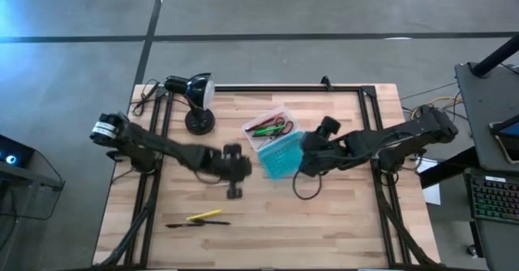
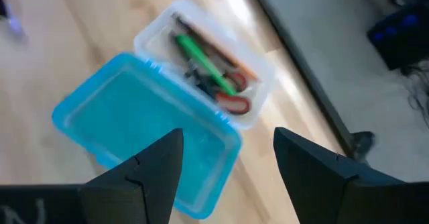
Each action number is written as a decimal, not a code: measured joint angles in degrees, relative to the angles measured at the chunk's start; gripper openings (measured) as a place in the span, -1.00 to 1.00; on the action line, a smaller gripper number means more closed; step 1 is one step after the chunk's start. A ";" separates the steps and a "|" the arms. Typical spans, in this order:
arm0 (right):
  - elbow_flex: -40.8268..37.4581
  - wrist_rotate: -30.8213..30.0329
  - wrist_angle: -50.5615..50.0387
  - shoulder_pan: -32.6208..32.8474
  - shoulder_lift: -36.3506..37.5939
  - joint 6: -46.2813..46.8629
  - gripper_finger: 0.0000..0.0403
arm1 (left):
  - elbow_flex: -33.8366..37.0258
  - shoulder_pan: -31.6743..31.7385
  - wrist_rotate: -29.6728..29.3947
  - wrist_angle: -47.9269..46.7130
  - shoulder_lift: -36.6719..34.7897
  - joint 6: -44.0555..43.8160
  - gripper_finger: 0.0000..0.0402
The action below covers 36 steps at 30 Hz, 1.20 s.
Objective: Pick & place school supplies into a supply box
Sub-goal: Put the purple pen into the supply box
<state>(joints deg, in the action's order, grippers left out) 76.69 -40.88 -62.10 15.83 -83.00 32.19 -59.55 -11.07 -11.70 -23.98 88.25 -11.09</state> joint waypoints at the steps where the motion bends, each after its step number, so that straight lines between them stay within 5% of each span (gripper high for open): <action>1: -0.01 -0.89 -1.30 0.15 0.91 1.16 0.11 | -1.89 1.78 -0.04 -1.20 -0.12 1.49 -0.99; 4: -0.25 -1.63 -4.65 0.60 3.13 3.60 0.11 | -7.68 7.59 0.68 -3.22 0.06 5.57 -0.99; 9: -2.81 1.56 -8.72 0.82 5.04 4.96 0.11 | -11.55 14.15 12.26 -12.26 2.45 6.38 -1.00; 16: -10.30 3.06 -7.65 0.93 5.00 11.07 0.11 | -4.80 7.80 8.75 -17.38 2.62 5.65 -0.90; 27: -18.57 8.46 5.44 1.19 4.96 7.21 0.11 | 2.32 -2.71 3.82 -16.50 2.55 -3.24 -0.29; 36: -18.28 8.35 8.63 0.99 4.98 4.39 0.11 | 13.13 -1.74 5.25 -4.26 2.66 -6.26 -0.26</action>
<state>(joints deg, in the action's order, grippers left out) 58.40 -32.53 -53.47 16.82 -78.02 36.59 -46.42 -12.82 -6.45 -28.24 90.91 -17.34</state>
